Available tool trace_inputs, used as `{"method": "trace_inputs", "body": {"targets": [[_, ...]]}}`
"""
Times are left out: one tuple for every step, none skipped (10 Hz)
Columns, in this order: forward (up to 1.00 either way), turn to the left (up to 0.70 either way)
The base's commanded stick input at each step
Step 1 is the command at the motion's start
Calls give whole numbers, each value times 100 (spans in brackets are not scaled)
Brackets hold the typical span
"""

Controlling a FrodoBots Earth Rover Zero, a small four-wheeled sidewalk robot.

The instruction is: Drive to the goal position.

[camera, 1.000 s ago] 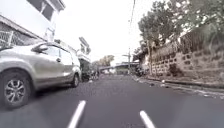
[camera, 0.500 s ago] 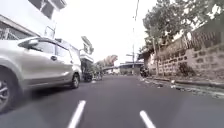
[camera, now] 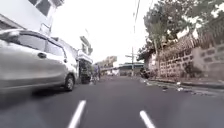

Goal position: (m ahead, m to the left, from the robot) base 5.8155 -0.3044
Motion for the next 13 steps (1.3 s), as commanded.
{"method": "trace_inputs", "body": {"targets": [[100, -4], [100, -18], [100, -33], [100, -18], [100, 0], [100, 0], [100, 0], [100, 0], [100, 0], [100, 0], [100, -28], [100, -40], [100, -40]]}}
